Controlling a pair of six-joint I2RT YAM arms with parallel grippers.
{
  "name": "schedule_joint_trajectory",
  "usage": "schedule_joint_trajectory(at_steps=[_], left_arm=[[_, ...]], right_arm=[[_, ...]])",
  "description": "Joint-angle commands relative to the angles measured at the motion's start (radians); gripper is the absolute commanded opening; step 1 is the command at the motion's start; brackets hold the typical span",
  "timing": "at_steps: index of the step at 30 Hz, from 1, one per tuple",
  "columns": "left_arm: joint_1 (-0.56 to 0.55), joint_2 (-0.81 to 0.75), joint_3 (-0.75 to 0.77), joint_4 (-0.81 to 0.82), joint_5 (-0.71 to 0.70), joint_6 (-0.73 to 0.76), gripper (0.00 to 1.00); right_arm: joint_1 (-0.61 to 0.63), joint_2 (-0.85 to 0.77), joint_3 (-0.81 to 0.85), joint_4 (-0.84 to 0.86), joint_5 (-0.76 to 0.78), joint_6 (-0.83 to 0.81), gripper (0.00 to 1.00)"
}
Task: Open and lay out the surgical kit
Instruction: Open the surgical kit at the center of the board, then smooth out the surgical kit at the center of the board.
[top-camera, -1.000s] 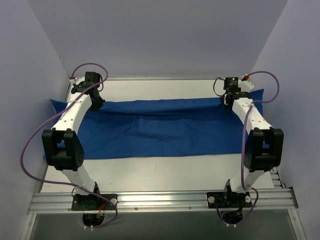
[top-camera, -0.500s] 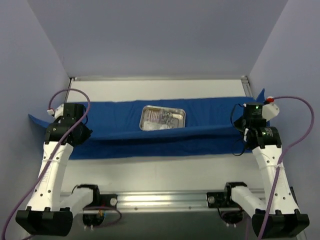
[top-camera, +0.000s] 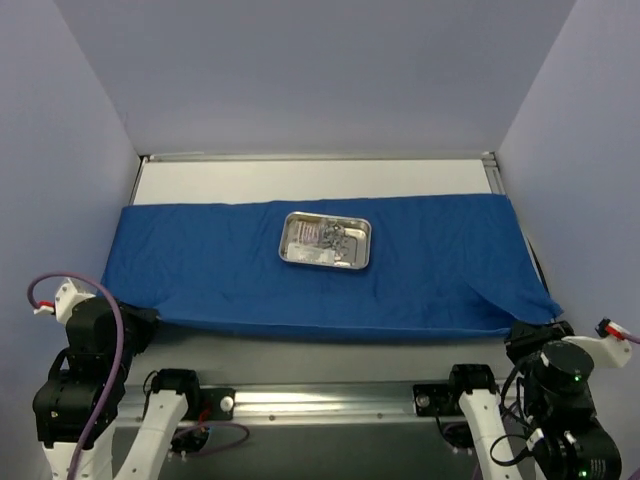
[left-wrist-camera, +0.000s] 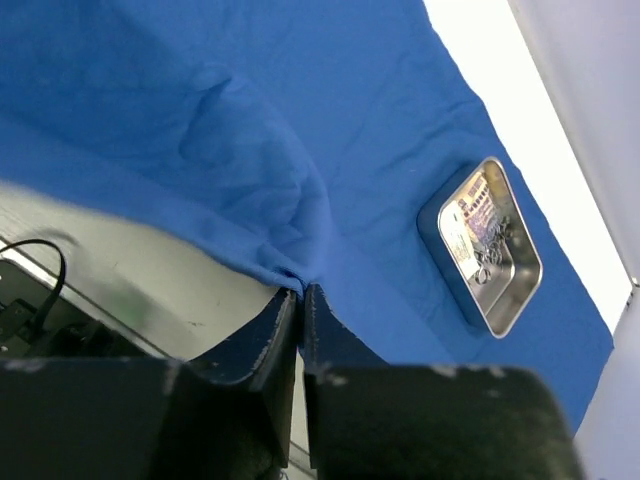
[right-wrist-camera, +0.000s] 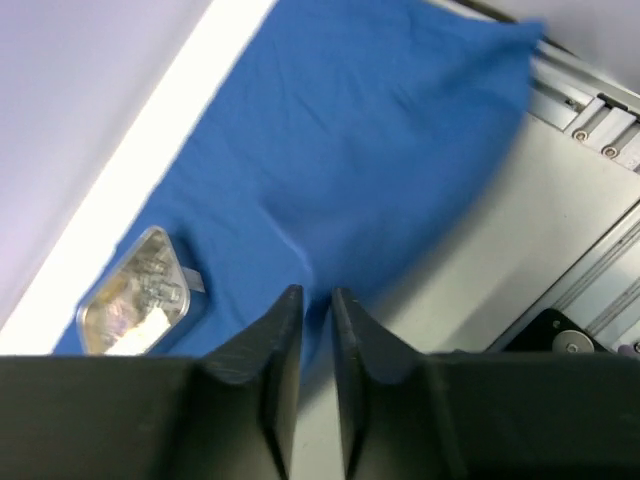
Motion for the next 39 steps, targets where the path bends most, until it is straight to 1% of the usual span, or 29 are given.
schedule_joint_trajectory(at_steps=[1,3,4,6,7,11,12,14,16,17,19,20,21,22,23,24,25,26,27,28,29,30,31,32,33,34,35,38,39], left_arm=[[0.018,-0.078,0.044,-0.316,-0.008,-0.009,0.16],[0.019,-0.11,0.048,-0.314,0.014,-0.011,0.25],[0.019,-0.12,0.057,-0.314,0.029,-0.009,0.26],[0.019,-0.15,0.075,-0.313,0.033,-0.017,0.32],[0.019,-0.161,0.084,-0.311,0.021,-0.02,0.43],[0.018,-0.196,0.107,-0.294,-0.001,-0.034,0.65],[0.018,-0.193,0.094,-0.273,0.002,-0.032,0.69],[0.018,-0.175,0.066,-0.224,0.026,-0.012,0.73],[0.018,-0.134,0.003,-0.175,0.052,0.005,0.81],[0.018,-0.112,-0.018,-0.115,0.081,0.029,0.87],[0.018,-0.023,-0.08,-0.051,0.112,0.054,0.9],[0.018,0.013,-0.096,0.027,0.122,0.083,0.93],[0.018,0.09,-0.112,0.064,0.138,0.098,0.97],[0.018,0.131,-0.141,0.101,0.142,0.117,0.97],[0.018,0.179,-0.149,0.179,0.142,0.153,0.96],[0.016,0.27,-0.155,0.218,0.136,0.166,0.95],[0.012,0.315,-0.161,0.258,0.116,0.181,0.95],[0.007,0.366,-0.161,0.34,0.108,0.221,0.95],[0.004,0.464,-0.156,0.376,0.102,0.233,0.95],[0.004,0.513,-0.15,0.413,0.108,0.259,0.95],[0.002,0.565,-0.138,0.492,0.118,0.316,0.96],[-0.001,0.671,-0.126,0.52,0.12,0.336,0.97],[0.001,0.72,-0.108,0.539,0.12,0.356,0.99],[-0.002,0.774,-0.072,0.581,0.12,0.389,1.0],[-0.002,0.873,-0.052,0.598,0.116,0.4,1.0],[-0.004,0.918,-0.031,0.611,0.111,0.41,1.0],[-0.004,1.01,0.013,0.632,0.109,0.423,1.0],[-0.008,1.135,0.087,0.645,0.131,0.443,1.0],[-0.01,1.203,0.13,0.643,0.132,0.448,1.0]], right_arm=[[-0.013,-0.09,0.053,-0.077,0.052,-0.045,0.17],[-0.011,-0.119,0.055,-0.077,0.029,-0.055,0.23],[-0.011,-0.127,0.056,-0.077,0.017,-0.055,0.27],[-0.007,-0.132,0.064,-0.076,0.02,-0.055,0.31],[-0.005,-0.138,0.069,-0.076,0.026,-0.054,0.34],[0.007,-0.135,0.05,-0.064,0.051,-0.017,0.41],[0.034,-0.127,0.023,-0.047,0.038,-0.017,0.43],[0.061,-0.09,-0.014,-0.016,0.006,-0.017,0.49],[0.079,-0.025,-0.083,0.059,-0.052,-0.057,0.56],[0.082,0.003,-0.103,0.096,-0.063,-0.065,0.58],[0.084,0.107,-0.164,0.152,-0.119,-0.114,0.62],[0.082,0.144,-0.181,0.201,-0.138,-0.124,0.62],[0.084,0.187,-0.195,0.226,-0.17,-0.131,0.63],[0.084,0.262,-0.209,0.26,-0.192,-0.146,0.64],[0.082,0.299,-0.235,0.33,-0.213,-0.155,0.64],[0.082,0.34,-0.244,0.364,-0.232,-0.163,0.65],[0.084,0.43,-0.253,0.396,-0.262,-0.183,0.65],[0.084,0.478,-0.27,0.453,-0.275,-0.195,0.65],[0.084,0.531,-0.27,0.473,-0.279,-0.204,0.66],[0.085,0.631,-0.269,0.495,-0.279,-0.21,0.66],[0.087,0.673,-0.263,0.549,-0.293,-0.233,0.66],[0.088,0.721,-0.257,0.576,-0.299,-0.252,0.66],[0.09,0.808,-0.247,0.597,-0.299,-0.264,0.66],[0.09,0.851,-0.237,0.637,-0.328,-0.285,0.66],[0.09,0.899,-0.217,0.657,-0.33,-0.296,0.66],[0.091,0.978,-0.209,0.677,-0.33,-0.304,0.66],[0.091,1.015,-0.2,0.717,-0.319,-0.307,0.66],[0.094,1.151,-0.168,0.797,-0.322,-0.316,0.66],[0.097,1.186,-0.143,0.809,-0.319,-0.318,0.66]])
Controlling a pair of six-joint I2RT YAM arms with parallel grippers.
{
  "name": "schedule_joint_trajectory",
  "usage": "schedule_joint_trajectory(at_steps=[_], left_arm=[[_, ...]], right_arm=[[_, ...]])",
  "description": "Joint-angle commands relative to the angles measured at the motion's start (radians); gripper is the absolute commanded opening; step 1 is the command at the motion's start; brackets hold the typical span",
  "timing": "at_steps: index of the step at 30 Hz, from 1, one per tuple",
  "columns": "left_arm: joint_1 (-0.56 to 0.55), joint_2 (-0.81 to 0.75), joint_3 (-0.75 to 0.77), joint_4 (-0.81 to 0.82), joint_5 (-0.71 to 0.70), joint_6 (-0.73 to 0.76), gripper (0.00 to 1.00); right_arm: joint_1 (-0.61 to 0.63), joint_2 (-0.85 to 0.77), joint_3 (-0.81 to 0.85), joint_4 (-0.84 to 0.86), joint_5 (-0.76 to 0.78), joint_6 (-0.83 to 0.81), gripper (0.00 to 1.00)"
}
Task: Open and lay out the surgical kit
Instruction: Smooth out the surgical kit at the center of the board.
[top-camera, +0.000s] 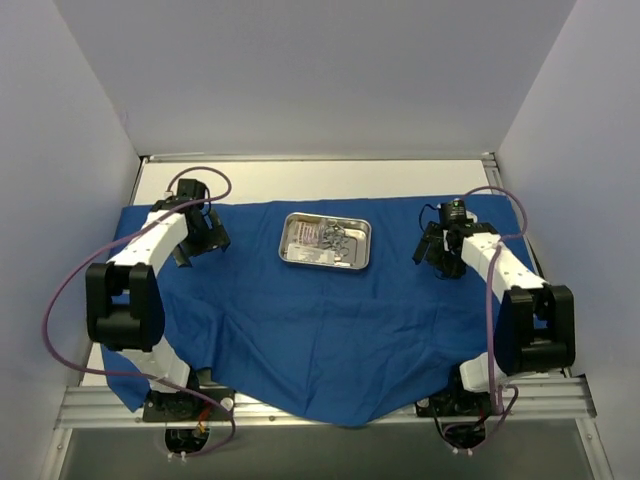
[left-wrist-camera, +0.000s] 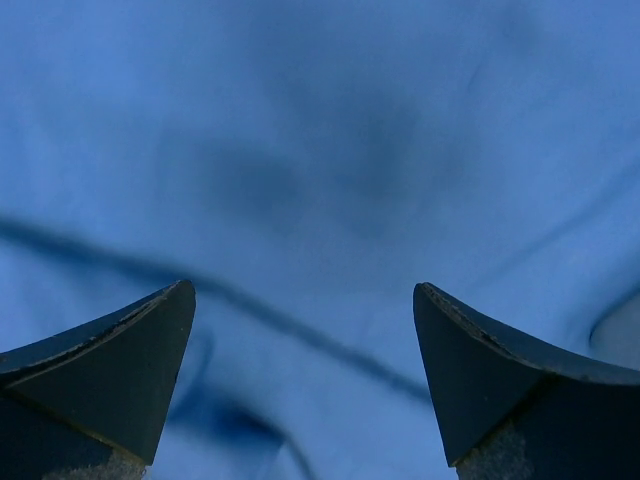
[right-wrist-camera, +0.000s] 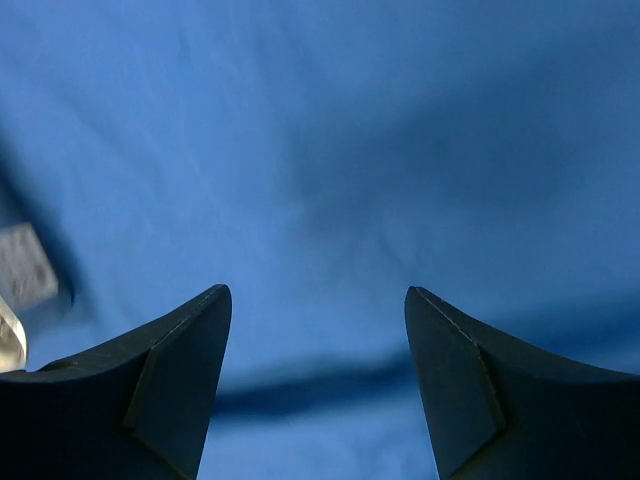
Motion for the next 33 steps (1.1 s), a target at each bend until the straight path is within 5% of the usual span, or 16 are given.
schedule_joint_trajectory(at_steps=[1,9,21,28,33], left_arm=[[-0.013,0.105,0.12,0.081,0.012,0.069,1.0],[-0.016,0.275,0.148,0.125,-0.003,0.078,0.91],[-0.014,0.375,0.151,0.119,-0.041,0.082,0.81],[-0.002,0.389,0.155,0.119,-0.037,0.116,0.53],[0.007,0.401,0.175,0.107,-0.025,0.115,0.22]], right_arm=[[0.018,0.126,0.081,0.118,-0.008,-0.045,0.66],[0.037,0.34,0.157,0.178,0.073,-0.093,0.65],[0.041,0.451,0.135,0.166,0.144,-0.113,0.61],[0.043,0.451,0.081,0.184,0.124,-0.111,0.47],[0.038,0.471,0.081,0.189,0.116,-0.113,0.22]])
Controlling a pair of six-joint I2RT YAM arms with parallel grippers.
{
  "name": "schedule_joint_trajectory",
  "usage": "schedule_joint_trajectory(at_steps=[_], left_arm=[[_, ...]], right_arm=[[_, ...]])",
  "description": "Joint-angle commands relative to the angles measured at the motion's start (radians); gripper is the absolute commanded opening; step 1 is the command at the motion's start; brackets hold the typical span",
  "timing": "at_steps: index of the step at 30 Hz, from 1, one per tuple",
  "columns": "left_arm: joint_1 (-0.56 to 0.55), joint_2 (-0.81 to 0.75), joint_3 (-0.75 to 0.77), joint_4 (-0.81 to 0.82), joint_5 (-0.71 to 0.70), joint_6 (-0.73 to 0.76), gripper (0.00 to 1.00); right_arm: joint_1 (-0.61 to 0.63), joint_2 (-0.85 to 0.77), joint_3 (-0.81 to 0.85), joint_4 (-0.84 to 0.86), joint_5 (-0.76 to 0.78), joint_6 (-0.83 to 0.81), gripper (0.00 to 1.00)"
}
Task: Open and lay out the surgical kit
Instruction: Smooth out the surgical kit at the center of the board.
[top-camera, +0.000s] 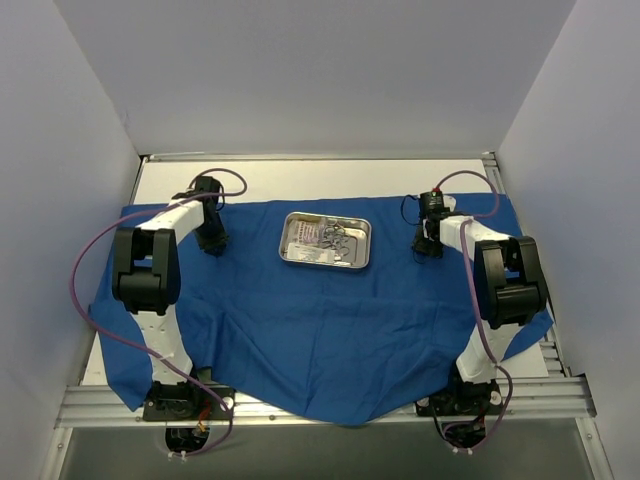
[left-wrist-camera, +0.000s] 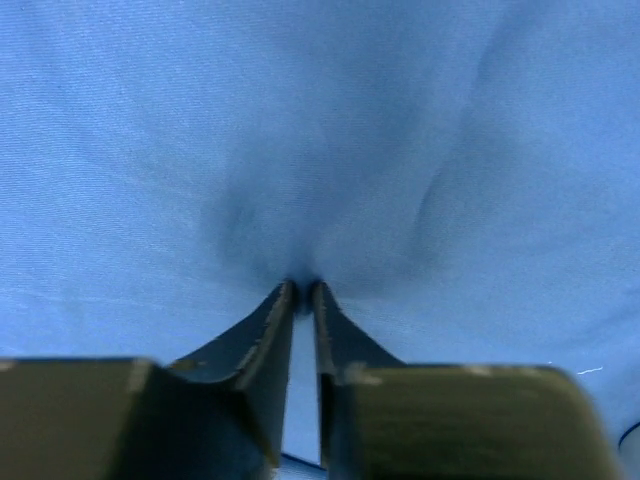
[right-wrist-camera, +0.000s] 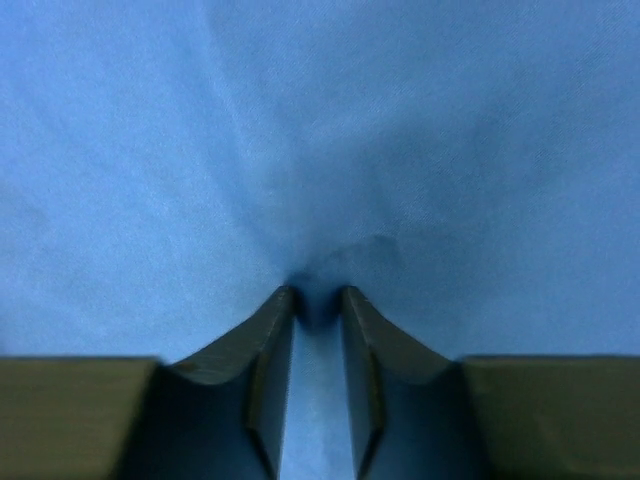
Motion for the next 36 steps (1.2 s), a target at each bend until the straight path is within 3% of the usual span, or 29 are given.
schedule_joint_trajectory(at_steps=[1,4,6,20,30,36], left_arm=[[0.023,0.069,0.021,-0.011,-0.042,0.02,0.19],[0.023,0.095,0.064,-0.037,-0.052,0.025,0.05],[0.023,0.108,0.087,-0.054,-0.059,0.027,0.02],[0.023,0.272,0.383,-0.112,-0.071,0.03,0.02],[0.023,0.474,0.757,-0.175,-0.066,0.04,0.02],[0.017,0.566,0.905,-0.212,-0.069,0.049,0.02]], right_arm=[[-0.002,0.091,-0.062,-0.083,-0.007,-0.004,0.19],[-0.002,0.103,-0.052,-0.081,-0.013,-0.001,0.07],[-0.003,0.111,-0.048,-0.077,-0.015,-0.001,0.0],[-0.045,0.231,0.11,-0.061,-0.07,0.045,0.0],[-0.079,0.347,0.25,-0.051,-0.059,0.081,0.0],[-0.094,0.425,0.386,-0.072,-0.036,0.065,0.0]])
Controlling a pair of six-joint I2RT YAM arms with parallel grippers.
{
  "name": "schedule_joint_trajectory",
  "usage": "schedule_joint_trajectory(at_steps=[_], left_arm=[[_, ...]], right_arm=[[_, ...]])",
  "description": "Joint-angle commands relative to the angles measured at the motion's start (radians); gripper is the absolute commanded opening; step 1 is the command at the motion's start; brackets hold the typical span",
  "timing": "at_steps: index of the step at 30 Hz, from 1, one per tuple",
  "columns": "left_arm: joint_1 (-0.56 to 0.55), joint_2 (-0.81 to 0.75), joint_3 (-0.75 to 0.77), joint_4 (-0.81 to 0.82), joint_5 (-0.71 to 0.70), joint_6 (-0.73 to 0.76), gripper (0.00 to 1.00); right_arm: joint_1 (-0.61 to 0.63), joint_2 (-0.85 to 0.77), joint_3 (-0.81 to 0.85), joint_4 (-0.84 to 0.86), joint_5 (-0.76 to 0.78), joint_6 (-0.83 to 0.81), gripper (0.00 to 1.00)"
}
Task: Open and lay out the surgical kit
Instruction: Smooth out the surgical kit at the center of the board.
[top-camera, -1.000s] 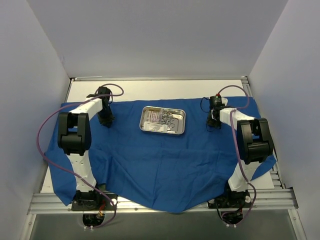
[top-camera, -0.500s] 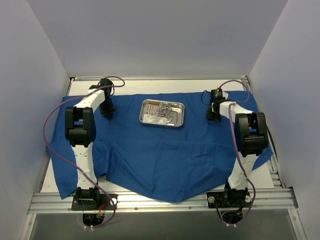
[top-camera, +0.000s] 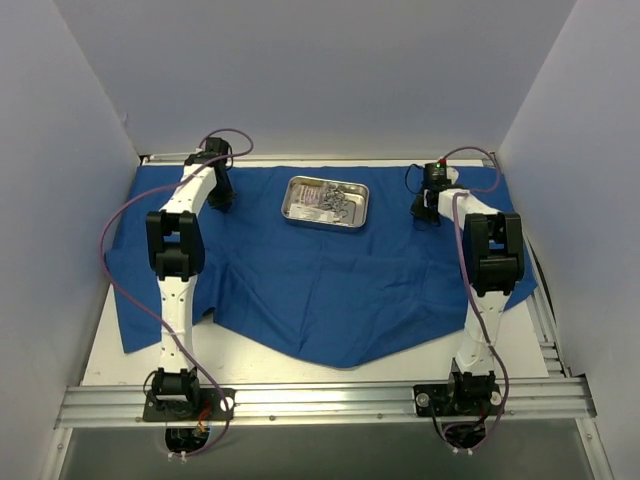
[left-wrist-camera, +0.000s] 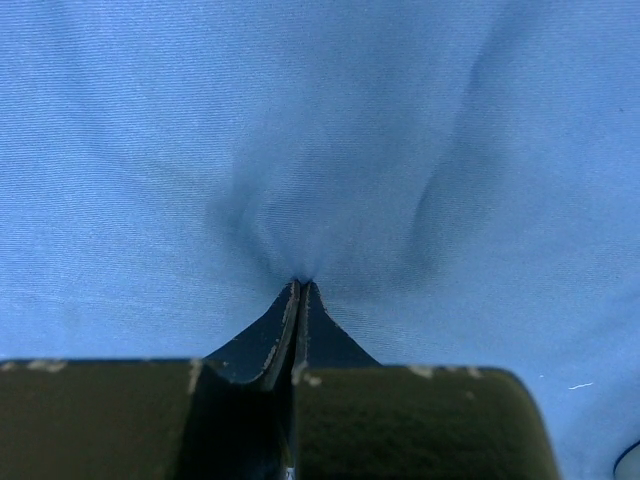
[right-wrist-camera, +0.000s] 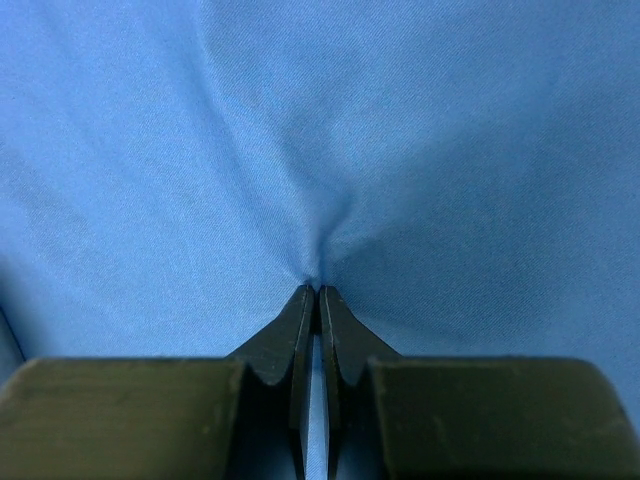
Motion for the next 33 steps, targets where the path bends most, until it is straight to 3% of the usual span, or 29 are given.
schedule_joint_trajectory(at_steps=[1,12,19,33], left_arm=[[0.013,0.07,0.103,0.016,-0.048,0.024,0.02],[0.015,0.136,0.226,0.026,-0.011,0.069,0.02],[0.018,0.206,0.358,-0.018,-0.003,0.096,0.02],[0.053,0.208,0.376,0.042,0.007,0.067,0.02]], right_arm=[[-0.028,0.136,0.005,-0.134,0.061,-0.016,0.0],[-0.04,0.23,0.172,-0.157,0.064,-0.028,0.0],[-0.069,0.253,0.197,-0.16,0.063,-0.023,0.0],[-0.077,0.306,0.296,-0.147,0.046,-0.043,0.0]])
